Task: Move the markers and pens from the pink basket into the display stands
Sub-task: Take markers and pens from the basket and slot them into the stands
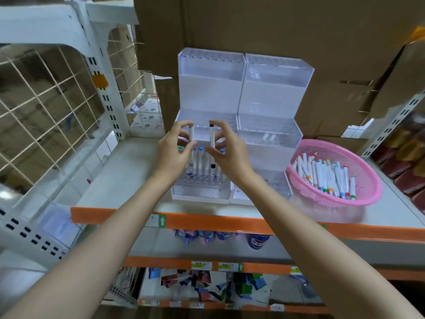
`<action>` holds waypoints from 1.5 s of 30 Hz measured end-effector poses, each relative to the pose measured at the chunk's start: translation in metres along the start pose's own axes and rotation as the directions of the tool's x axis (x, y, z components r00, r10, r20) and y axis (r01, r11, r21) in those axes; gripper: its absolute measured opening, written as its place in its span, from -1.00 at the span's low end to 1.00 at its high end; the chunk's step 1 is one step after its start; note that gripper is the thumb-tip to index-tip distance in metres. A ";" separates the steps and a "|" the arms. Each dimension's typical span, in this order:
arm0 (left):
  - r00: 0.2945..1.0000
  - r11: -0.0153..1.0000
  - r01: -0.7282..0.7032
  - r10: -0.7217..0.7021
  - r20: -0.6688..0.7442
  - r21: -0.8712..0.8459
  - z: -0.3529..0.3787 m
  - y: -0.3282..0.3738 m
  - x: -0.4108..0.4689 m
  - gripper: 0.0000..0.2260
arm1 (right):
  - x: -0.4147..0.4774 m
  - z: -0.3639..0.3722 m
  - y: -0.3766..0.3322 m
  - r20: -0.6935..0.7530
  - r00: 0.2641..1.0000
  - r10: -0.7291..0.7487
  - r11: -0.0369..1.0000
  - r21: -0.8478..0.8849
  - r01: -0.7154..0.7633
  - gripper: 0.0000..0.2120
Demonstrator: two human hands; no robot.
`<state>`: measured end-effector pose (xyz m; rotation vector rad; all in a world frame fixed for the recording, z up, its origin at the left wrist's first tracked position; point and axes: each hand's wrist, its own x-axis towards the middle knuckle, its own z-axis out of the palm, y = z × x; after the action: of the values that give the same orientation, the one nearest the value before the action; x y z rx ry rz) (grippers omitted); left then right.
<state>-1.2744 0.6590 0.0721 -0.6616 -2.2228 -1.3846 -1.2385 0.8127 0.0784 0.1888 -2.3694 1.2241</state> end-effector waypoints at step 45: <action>0.980 0.981 -0.192 0.191 0.062 0.009 -0.018 -0.051 -0.009 -0.71 | -0.002 0.071 0.002 -0.196 0.976 -0.092 0.995 -0.061 0.081 -0.74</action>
<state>-1.2959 0.6217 0.0385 -0.8982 -2.1484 -1.2660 -1.2612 0.7563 0.0408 0.1443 -2.1946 1.0861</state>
